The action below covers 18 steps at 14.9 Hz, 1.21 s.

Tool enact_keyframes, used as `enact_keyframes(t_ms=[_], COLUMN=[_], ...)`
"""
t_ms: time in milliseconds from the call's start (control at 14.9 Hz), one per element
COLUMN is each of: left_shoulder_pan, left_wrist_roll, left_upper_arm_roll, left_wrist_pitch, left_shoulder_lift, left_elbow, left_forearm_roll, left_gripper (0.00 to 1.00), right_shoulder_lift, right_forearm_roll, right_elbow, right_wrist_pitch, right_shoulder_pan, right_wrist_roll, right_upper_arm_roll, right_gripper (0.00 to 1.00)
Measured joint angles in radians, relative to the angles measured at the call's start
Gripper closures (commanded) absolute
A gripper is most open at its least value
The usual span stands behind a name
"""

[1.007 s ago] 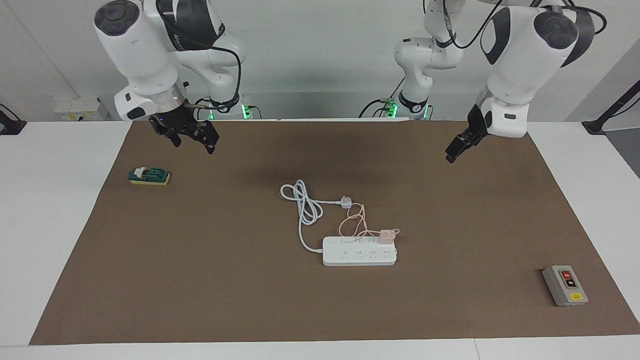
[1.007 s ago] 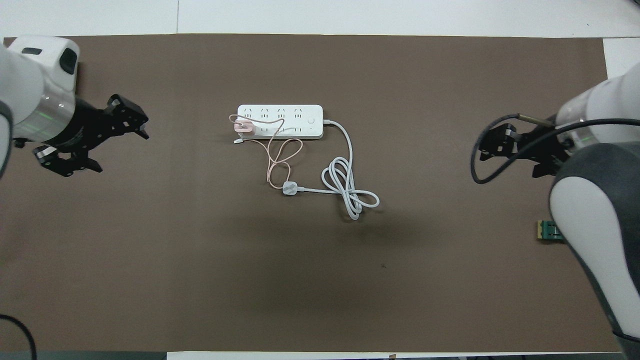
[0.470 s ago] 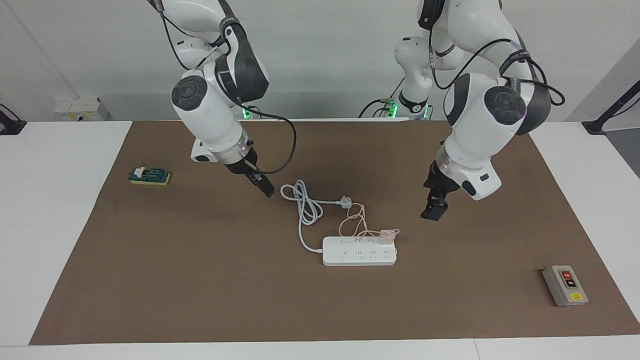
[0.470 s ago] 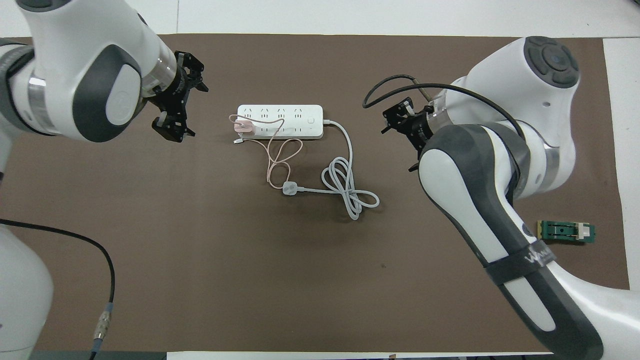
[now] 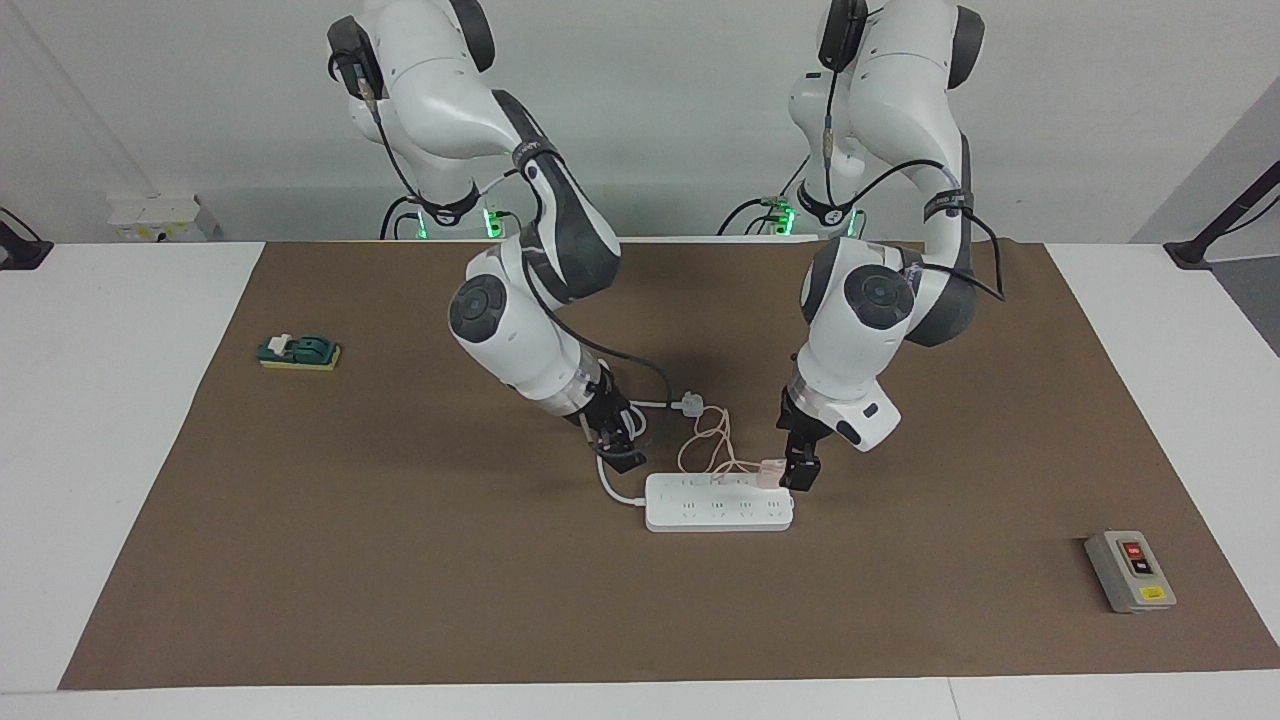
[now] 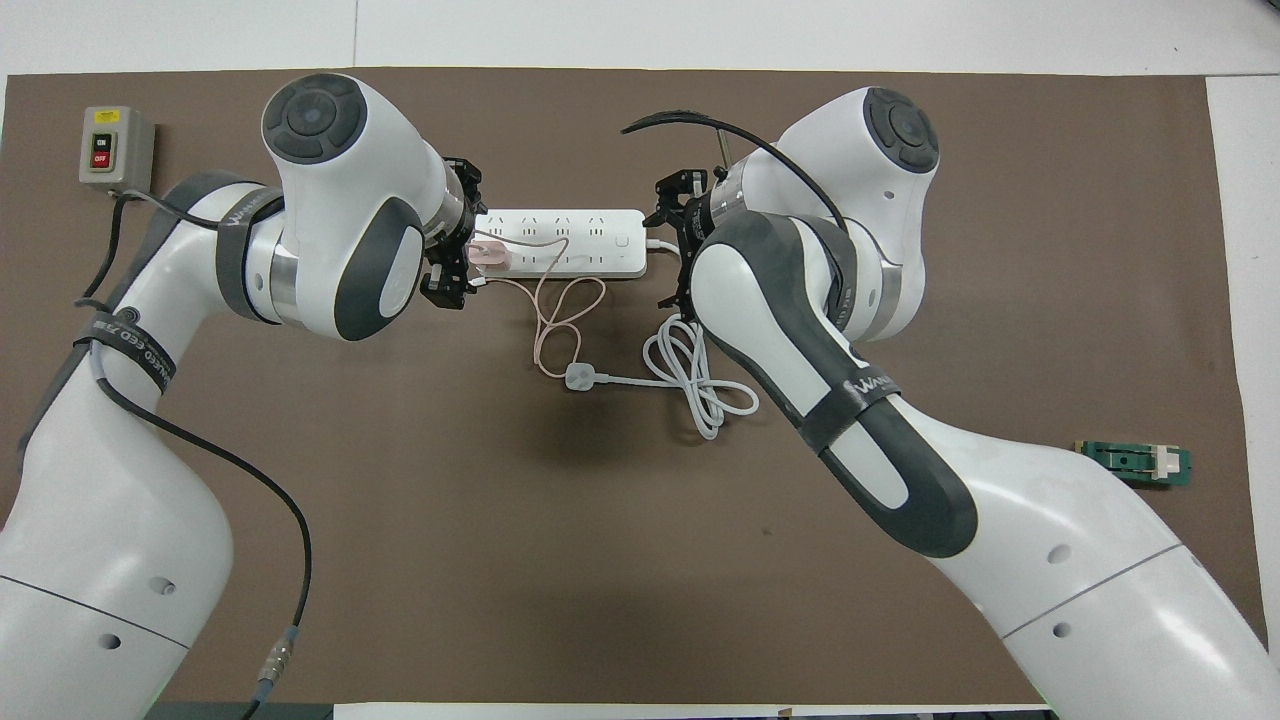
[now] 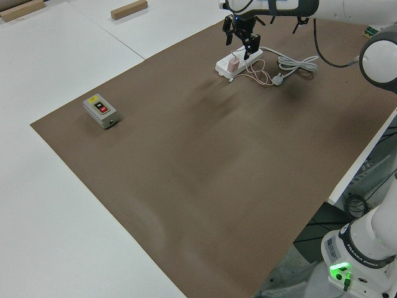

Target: Unplug charger and place it aside

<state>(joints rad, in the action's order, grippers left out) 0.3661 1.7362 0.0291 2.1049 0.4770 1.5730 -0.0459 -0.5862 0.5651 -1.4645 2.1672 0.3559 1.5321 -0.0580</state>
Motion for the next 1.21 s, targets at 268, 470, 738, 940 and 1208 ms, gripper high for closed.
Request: enact_keyframes(t_ms=[268,470,738,940,1208], left_shoulder_pan=[0.002,0.009,0.025,0.025,0.025], left_wrist_roll=[0.0,0.005,0.029,0.055,0.072], left_upper_arm_roll=[0.0,0.0,0.0,-0.002,-0.003], left_wrist_pitch=[0.058,0.065,0.092,0.134,0.149], left_shoulder_lift=[-0.024,-0.03,-0.03,-0.029,-0.028], left_elbow=[0.07,0.077,0.098,0.132,0.14], left_forearm_roll=[0.009,0.01,0.014,0.034,0.039], left_gripper=[0.0,0.0,0.0,0.03,0.08], right_shoulder_lift=[-0.115,-0.225,-0.305,-0.336,-0.351], right_forearm_roll=[0.129,0.131,0.131,0.131,0.131], right_elbow=[0.075,0.197,0.297,0.341,0.364], right_wrist_pitch=[0.036,0.036,0.036,0.036,0.028], right_shoulder_pan=[0.015,0.033,0.039,0.038,0.033], right_wrist_roll=[0.025,0.052,0.054,0.054,0.053], right_upper_arm_roll=[0.0,0.0,0.001,0.003,0.004], right_gripper=[0.0,0.0,0.0,0.0,0.0])
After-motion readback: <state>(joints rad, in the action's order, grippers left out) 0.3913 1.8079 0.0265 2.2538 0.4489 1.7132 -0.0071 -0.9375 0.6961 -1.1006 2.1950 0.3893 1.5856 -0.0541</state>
